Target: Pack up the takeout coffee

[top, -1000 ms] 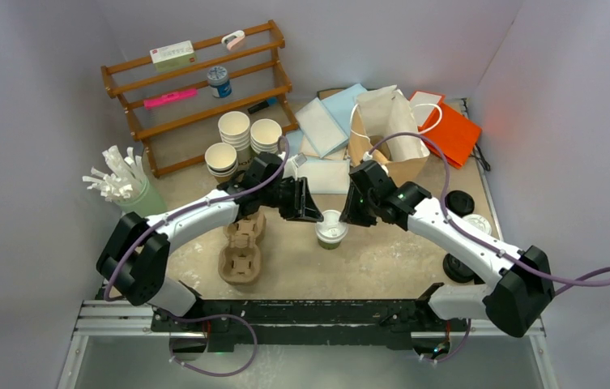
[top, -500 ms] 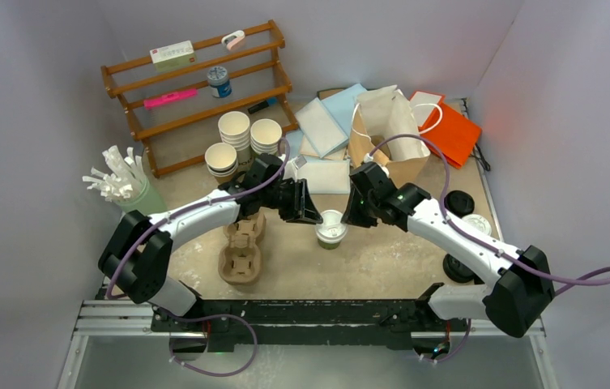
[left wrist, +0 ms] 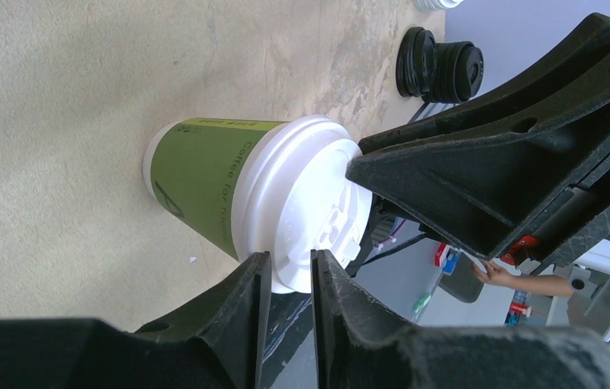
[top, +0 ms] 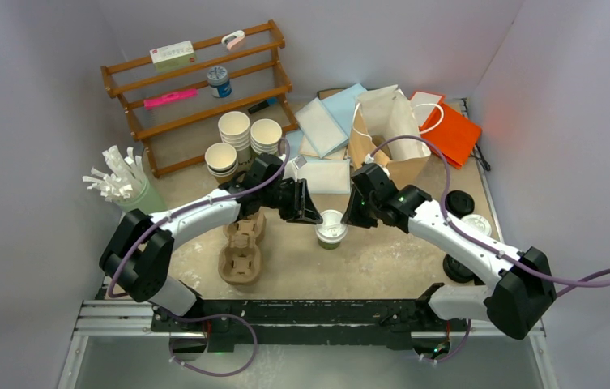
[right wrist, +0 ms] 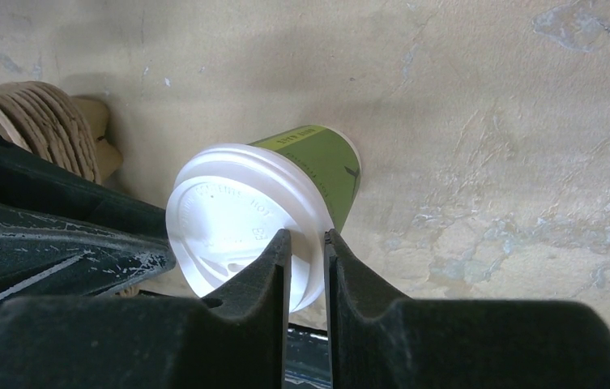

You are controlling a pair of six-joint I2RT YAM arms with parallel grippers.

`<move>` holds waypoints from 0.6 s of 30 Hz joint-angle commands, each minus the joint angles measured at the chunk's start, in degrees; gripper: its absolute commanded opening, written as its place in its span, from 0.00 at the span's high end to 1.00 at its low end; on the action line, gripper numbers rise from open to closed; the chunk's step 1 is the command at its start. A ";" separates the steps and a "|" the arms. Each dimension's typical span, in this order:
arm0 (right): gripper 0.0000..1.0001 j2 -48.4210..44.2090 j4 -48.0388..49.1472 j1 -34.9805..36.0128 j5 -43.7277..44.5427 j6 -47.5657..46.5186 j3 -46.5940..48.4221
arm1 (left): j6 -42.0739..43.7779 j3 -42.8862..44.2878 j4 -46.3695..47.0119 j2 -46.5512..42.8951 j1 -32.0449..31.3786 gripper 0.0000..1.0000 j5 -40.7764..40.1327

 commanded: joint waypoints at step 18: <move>0.87 4.17 -3.97 0.58 -5.08 3.21 -5.20 | 5.27 2.94 -10.27 6.23 -1.11 0.77 -4.74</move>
